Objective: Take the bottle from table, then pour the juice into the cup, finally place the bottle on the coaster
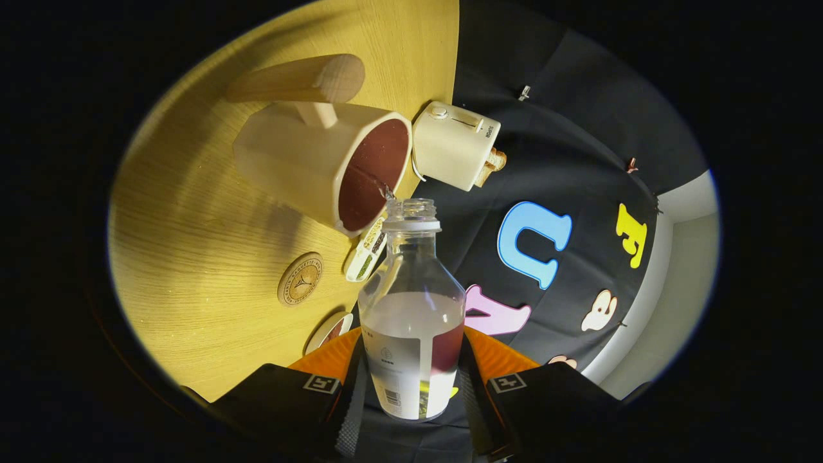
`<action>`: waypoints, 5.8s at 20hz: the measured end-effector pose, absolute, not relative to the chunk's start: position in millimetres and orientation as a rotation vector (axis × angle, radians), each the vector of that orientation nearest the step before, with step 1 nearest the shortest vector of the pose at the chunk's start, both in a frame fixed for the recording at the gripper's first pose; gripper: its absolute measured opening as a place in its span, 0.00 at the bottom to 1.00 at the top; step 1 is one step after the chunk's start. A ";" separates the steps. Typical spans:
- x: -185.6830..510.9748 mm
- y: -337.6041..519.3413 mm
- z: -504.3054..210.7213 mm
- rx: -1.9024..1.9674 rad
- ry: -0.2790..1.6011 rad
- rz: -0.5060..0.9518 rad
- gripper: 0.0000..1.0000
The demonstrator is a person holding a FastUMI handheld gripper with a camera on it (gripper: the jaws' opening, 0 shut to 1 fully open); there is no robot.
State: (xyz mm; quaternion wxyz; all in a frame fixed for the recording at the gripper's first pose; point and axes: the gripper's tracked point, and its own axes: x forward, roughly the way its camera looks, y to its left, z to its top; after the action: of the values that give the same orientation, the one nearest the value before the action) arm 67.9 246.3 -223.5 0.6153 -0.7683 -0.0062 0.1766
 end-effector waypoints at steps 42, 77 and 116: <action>75.8 282.9 -176.4 -2.099 -0.458 0.495 0.69; 47.8 234.7 -220.5 -1.321 0.141 0.470 0.70; 186.5 212.6 -287.7 0.171 0.233 0.352 0.73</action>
State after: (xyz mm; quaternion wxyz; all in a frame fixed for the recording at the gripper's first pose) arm 186.5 212.6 -287.7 0.9742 0.0850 0.1153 0.1744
